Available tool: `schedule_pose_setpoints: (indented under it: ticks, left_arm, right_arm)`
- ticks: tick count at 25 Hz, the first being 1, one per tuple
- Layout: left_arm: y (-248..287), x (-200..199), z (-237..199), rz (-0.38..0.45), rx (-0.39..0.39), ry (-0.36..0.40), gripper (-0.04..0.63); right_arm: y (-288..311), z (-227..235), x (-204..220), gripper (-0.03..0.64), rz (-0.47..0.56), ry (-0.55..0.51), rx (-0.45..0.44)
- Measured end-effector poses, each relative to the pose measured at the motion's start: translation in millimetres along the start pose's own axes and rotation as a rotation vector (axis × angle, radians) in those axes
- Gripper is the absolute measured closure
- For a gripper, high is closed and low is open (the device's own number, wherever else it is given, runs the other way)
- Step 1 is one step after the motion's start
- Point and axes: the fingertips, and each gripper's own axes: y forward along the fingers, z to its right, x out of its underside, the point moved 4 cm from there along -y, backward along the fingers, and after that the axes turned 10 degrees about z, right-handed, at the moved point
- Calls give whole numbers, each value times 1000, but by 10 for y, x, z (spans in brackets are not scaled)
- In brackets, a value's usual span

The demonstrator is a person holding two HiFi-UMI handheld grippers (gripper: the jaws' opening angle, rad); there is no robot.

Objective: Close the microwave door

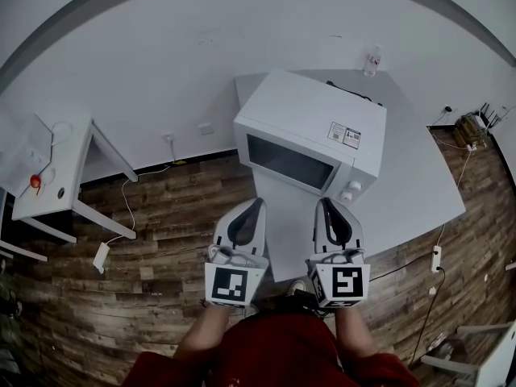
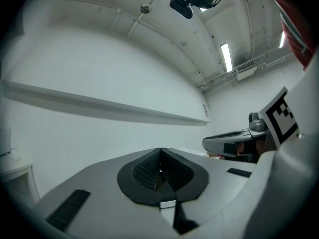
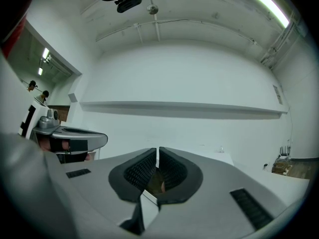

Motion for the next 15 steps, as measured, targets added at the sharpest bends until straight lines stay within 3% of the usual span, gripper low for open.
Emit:
schedule_pose_setpoints:
  ticks: [15]
  left_arm:
    - [-54,-16,-102,7,-27,-9,568]
  right_arm:
    - [17,-52,14,580,-14,-26,-19]
